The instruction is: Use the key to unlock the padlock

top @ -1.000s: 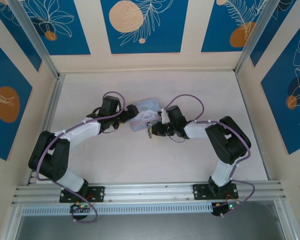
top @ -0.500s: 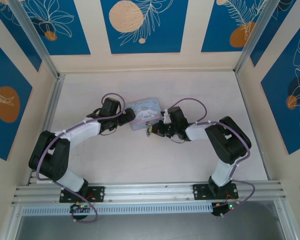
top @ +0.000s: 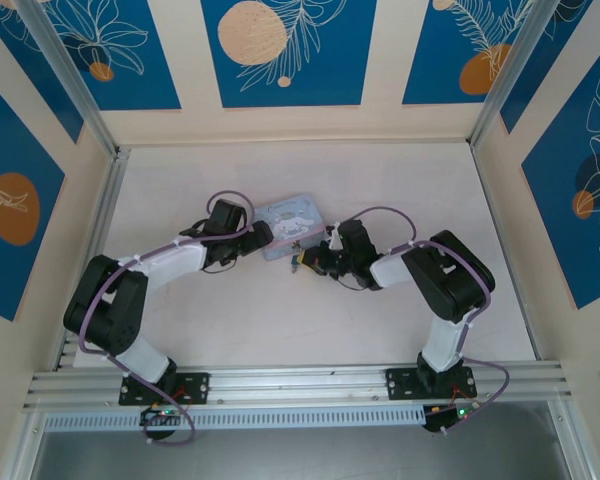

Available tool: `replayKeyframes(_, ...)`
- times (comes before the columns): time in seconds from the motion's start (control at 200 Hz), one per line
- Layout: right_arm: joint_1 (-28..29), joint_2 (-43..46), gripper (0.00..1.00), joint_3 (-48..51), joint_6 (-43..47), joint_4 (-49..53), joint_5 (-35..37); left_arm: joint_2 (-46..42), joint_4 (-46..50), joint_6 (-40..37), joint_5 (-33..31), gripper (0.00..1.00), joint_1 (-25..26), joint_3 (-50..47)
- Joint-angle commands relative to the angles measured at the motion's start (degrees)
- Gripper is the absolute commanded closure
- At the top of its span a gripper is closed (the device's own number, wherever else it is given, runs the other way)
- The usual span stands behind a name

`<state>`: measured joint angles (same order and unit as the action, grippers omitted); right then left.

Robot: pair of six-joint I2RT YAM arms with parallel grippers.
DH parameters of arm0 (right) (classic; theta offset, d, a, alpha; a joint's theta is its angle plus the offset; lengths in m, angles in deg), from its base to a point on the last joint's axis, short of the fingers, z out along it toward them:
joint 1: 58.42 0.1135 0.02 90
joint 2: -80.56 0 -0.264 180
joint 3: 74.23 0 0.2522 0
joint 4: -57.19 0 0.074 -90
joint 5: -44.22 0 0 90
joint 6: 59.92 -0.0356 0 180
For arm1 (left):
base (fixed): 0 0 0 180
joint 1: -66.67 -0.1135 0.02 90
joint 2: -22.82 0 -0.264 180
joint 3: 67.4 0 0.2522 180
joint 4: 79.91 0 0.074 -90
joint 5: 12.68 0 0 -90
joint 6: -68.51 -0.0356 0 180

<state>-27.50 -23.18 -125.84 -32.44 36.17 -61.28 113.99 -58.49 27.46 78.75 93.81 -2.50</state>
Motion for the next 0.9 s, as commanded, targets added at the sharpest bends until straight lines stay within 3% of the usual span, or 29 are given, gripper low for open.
replayKeyframes(0.0,0.9,-1.3,1.0,1.8,-4.6,-1.3,4.2,1.8,1.2,1.0,-0.6,0.0,0.9,-2.3)
replayKeyframes(0.515,3.2,-1.9,1.0,4.4,-18.0,-8.9,16.7,2.8,0.7,2.3,-0.8,0.0,1.6,-3.6)
replayKeyframes(0.895,2.7,0.9,0.99,5.6,-16.3,-9.6,15.4,3.2,0.1,2.6,-0.6,0.0,1.6,-3.7)
